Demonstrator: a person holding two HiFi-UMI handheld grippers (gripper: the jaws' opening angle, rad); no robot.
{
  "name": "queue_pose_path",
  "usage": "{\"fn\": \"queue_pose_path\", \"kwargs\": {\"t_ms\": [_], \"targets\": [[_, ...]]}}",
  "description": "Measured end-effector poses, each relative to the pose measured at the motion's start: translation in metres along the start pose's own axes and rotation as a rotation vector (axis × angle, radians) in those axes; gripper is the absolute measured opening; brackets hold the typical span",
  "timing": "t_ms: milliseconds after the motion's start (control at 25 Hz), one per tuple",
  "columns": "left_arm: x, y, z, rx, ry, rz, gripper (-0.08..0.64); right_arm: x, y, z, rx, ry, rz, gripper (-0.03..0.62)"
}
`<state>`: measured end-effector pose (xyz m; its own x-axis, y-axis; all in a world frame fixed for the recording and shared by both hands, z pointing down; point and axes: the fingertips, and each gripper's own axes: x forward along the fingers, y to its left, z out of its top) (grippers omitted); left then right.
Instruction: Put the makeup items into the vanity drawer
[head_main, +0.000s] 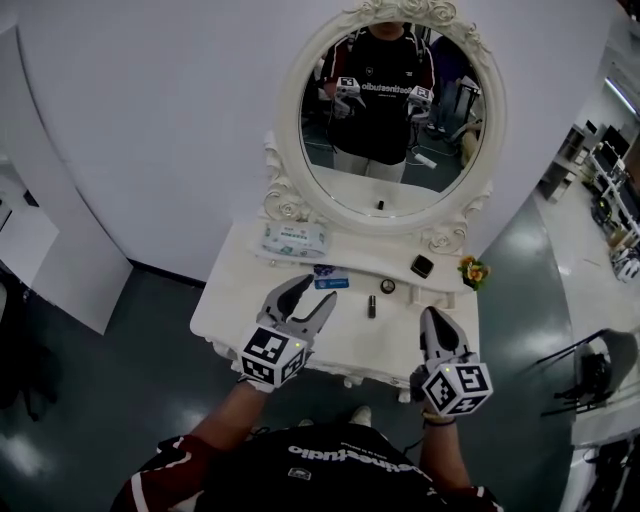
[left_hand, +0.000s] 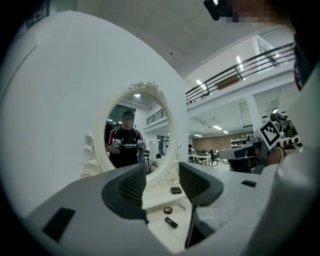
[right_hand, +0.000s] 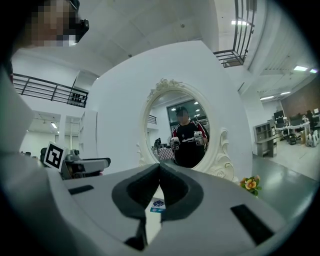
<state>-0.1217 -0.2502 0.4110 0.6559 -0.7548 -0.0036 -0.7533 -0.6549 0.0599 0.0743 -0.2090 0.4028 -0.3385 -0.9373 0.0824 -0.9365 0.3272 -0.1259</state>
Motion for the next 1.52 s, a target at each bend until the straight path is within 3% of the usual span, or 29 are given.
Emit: {"fn": "queue_pose_path", "kwargs": {"t_ms": [520, 1520], "targets": [[-0.031, 0.012, 0.021, 0.016, -0.036, 0.062, 0.011, -0.012, 0.017, 0.011, -0.035, -0.019, -0.027, 0.004], [-0.038, -0.007, 0.013, 0.014, -0.029, -0.016, 0.008, -0.027, 0.023, 0.009, -0.075, -0.022, -0.107, -0.004]]}}
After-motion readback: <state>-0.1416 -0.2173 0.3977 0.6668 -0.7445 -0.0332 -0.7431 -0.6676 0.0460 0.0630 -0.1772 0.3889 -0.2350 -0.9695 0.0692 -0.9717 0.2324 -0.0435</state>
